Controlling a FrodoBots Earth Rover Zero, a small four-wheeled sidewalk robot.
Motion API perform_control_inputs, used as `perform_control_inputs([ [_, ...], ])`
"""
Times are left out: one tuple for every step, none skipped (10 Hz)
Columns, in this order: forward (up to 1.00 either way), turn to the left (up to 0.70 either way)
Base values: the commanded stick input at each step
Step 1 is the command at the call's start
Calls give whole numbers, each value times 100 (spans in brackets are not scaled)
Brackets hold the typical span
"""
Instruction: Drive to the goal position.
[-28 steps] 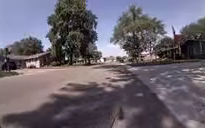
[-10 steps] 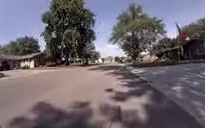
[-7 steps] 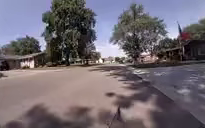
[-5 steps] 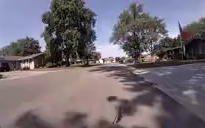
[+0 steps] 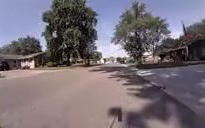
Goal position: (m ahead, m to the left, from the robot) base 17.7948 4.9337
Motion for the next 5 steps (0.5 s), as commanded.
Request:
perform_control_inputs([
  [69,-10],
  [69,3],
  [69,3],
  [69,-25],
  [69,-34],
])
